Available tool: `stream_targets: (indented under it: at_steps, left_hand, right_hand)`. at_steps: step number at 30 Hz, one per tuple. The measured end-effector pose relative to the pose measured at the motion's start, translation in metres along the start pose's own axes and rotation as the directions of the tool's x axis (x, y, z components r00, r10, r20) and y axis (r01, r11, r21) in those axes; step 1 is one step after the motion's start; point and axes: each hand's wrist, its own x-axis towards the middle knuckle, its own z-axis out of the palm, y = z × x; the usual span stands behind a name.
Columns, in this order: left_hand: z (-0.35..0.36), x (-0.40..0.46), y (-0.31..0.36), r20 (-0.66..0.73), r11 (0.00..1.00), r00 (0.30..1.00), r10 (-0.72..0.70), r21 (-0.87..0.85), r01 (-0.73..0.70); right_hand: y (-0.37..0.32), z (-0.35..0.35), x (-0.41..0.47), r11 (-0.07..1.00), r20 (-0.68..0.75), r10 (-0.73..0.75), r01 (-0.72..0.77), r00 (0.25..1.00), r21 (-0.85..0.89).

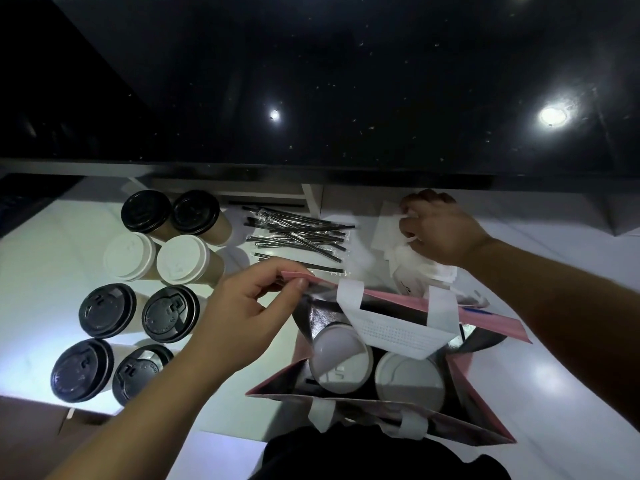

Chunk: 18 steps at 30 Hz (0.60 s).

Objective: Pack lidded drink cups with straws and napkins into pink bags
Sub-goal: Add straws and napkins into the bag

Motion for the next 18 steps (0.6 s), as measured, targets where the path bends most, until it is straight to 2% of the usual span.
stream_targets:
  at_steps: [6,8,14,18]
  left_hand:
    - [0.001,-0.003,-0.003,-0.004,1.0,1.0,0.007,-0.001,-0.007]
    - [0.001,-0.003,-0.004,-0.011,1.0,1.0,0.002,0.0,-0.002]
    - [0.002,-0.002,-0.009,-0.01,1.0,1.0,0.023,0.008,-0.023]
    - [0.002,-0.002,-0.013,-0.025,0.999,0.998,0.05,0.004,-0.05]
  right_hand:
    - [0.0,-0.02,-0.026,0.977,-0.04,0.14,-0.131,0.989,0.17]
    - [-0.001,-0.034,-0.041,0.957,-0.1,0.194,-0.165,0.976,0.239]
    - [-0.03,-0.096,-0.1,0.863,-0.222,0.418,-0.309,0.881,0.4]
    - [-0.058,-0.141,-0.134,0.821,-0.294,0.493,-0.326,0.819,0.469]
